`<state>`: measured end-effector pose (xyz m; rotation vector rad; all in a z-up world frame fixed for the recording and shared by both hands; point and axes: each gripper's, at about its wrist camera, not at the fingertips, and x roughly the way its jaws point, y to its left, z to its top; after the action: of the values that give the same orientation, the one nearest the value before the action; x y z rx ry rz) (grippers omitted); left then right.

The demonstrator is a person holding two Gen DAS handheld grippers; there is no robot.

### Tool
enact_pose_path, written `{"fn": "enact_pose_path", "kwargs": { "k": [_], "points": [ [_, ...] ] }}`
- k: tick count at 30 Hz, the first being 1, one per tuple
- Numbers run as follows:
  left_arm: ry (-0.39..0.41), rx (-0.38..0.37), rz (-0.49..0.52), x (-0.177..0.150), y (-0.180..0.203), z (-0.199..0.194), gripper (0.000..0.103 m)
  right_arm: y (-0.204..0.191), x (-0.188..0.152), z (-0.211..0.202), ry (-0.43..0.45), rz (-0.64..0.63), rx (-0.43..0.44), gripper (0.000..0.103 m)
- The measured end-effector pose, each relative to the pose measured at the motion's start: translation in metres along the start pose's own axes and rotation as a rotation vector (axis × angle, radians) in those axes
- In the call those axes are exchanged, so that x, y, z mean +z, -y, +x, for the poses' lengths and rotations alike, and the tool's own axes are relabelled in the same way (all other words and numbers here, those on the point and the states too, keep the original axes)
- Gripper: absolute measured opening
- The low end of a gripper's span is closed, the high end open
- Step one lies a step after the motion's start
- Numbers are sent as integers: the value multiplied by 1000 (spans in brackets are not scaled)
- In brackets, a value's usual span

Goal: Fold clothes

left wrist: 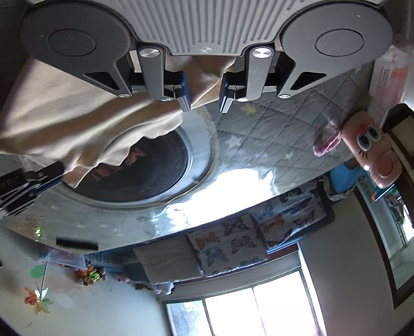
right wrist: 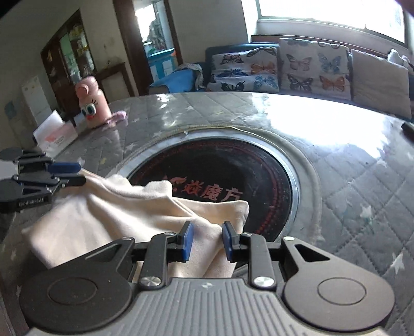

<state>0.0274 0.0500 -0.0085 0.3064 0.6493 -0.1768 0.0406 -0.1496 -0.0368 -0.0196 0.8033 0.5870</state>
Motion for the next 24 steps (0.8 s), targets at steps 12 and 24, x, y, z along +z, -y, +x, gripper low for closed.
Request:
{"fn": "enact_pose_path", "kwargs": {
  "k": [12, 24],
  "points": [
    [-36, -63, 90, -5, 16, 17, 27, -9, -3, 19, -7, -60, -7, 18],
    [-37, -31, 81, -1, 18, 25, 16, -16, 6, 16, 11, -96, -97, 21]
  ]
}}
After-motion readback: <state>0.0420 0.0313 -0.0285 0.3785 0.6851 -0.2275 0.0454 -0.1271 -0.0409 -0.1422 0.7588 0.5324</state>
